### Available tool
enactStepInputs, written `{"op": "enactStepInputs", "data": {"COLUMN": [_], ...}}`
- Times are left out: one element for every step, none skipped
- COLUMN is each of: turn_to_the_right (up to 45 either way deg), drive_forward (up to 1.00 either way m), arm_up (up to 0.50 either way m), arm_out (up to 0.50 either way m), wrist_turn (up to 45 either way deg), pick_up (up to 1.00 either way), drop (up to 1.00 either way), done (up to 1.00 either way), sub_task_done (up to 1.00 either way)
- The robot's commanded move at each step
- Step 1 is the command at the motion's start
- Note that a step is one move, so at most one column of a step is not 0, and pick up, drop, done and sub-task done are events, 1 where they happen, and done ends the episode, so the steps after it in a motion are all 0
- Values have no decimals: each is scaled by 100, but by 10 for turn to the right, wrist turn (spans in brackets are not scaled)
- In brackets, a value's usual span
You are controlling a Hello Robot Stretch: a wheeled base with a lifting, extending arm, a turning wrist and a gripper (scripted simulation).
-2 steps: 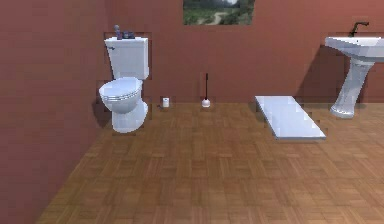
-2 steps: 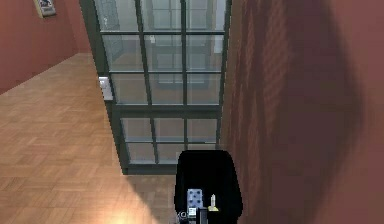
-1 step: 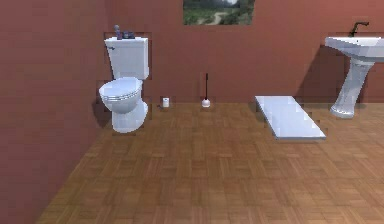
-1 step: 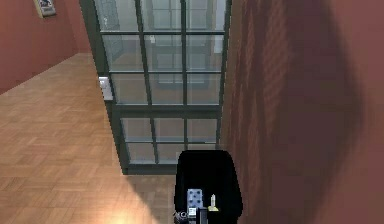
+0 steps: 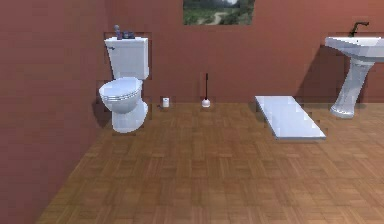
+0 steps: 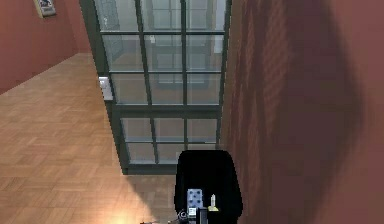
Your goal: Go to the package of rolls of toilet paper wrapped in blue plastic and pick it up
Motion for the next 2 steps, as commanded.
{"op": "enactStepInputs", "data": {"turn_to_the_right": [0, 0], "drive_forward": [0, 0], "arm_up": [0, 0], "arm_out": [0, 0], "wrist_turn": [450, 450], "pick_up": [0, 0], "drop": [0, 0], "done": [0, 0], "sub_task_done": [0, 0]}}
